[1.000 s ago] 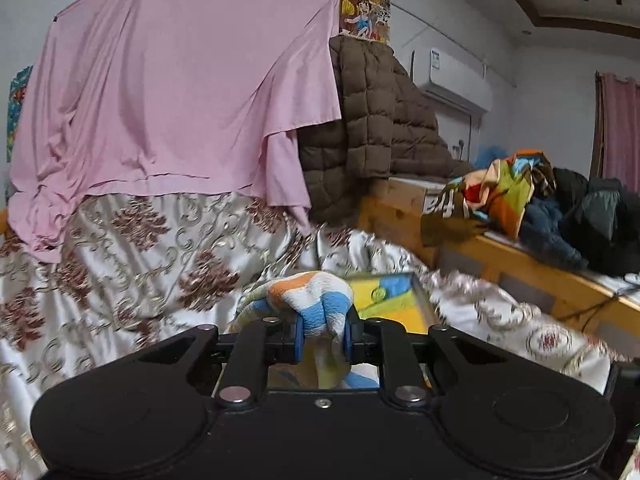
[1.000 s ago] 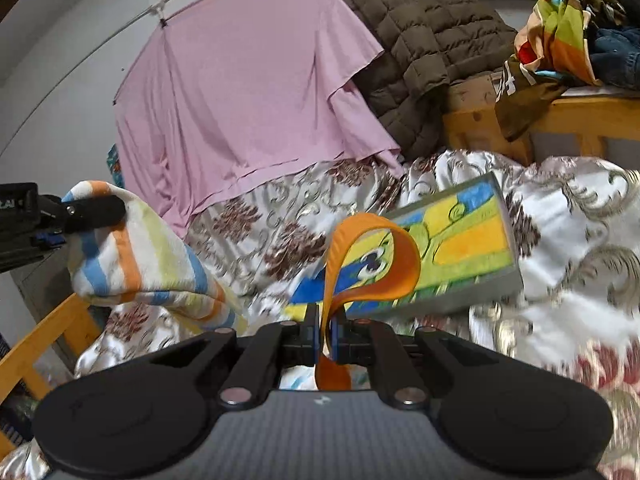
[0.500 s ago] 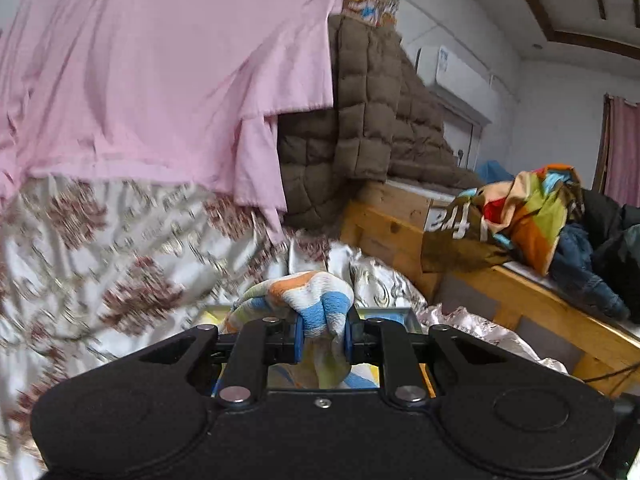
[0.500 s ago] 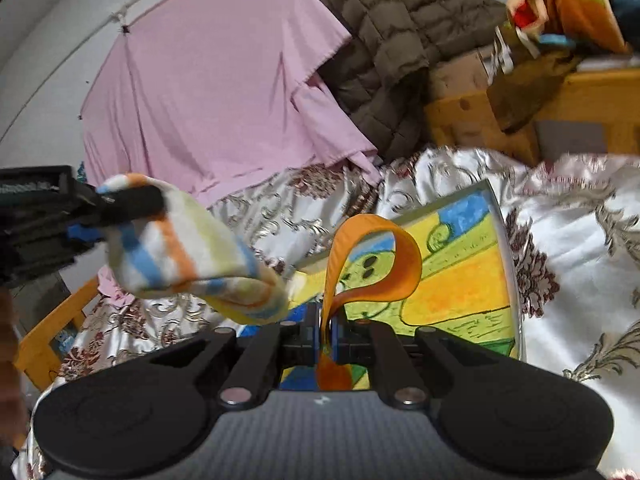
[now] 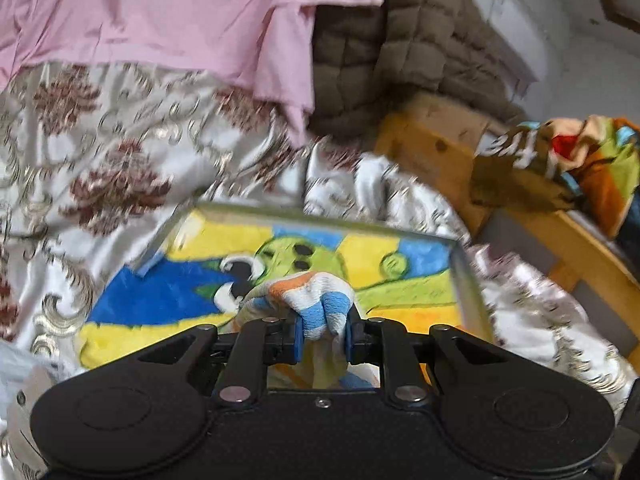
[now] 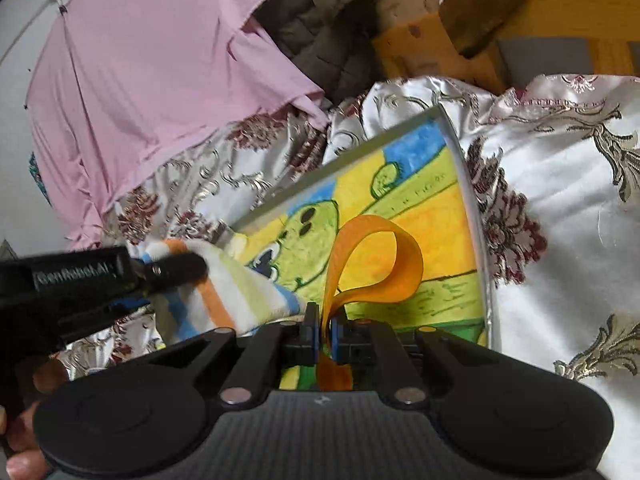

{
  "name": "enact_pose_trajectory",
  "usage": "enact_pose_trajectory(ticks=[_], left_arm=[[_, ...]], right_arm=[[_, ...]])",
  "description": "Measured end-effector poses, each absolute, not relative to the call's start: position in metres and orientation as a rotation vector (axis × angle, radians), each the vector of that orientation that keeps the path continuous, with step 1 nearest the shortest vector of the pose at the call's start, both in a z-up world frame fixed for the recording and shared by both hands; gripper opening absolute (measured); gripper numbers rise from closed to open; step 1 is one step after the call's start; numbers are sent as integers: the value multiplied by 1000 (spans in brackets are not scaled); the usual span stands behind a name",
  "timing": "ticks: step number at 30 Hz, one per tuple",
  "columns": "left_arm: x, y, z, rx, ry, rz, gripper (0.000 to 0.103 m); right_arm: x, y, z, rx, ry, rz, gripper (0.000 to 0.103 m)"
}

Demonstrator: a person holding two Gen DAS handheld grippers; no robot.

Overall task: Organize soft objects
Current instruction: 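Lift the striped sock and orange strap and carry both over the painted tray, then release the sock with the left tool while the right tool drops the strap into the tray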

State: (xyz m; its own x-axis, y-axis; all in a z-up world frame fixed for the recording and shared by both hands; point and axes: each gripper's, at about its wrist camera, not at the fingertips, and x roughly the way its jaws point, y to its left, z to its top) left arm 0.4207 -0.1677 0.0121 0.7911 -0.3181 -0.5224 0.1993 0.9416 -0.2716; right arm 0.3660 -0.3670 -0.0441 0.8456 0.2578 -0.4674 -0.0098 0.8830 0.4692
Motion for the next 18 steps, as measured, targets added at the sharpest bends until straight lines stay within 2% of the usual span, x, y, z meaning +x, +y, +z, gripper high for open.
enact_pose_trajectory(ticks=[4, 6, 11, 14, 16, 18], left_arm=[[427, -166, 2, -195, 654, -243, 21], [429, -166, -1, -181, 681, -224, 23], [430, -168, -5, -134, 733, -196, 27], [429, -168, -5, -130, 756, -176, 38], [428, -166, -3, -136, 763, -168, 43], [426, -166, 0, -134, 765, -159, 53]], right_arm=[[367, -367, -45, 461, 570, 136, 8], [367, -367, -43, 464, 573, 137, 13], [368, -367, -42, 450, 595, 121, 20], [366, -368, -41, 444, 605, 114, 23], [365, -369, -39, 441, 609, 117, 27], [362, -368, -36, 435, 613, 122, 36]])
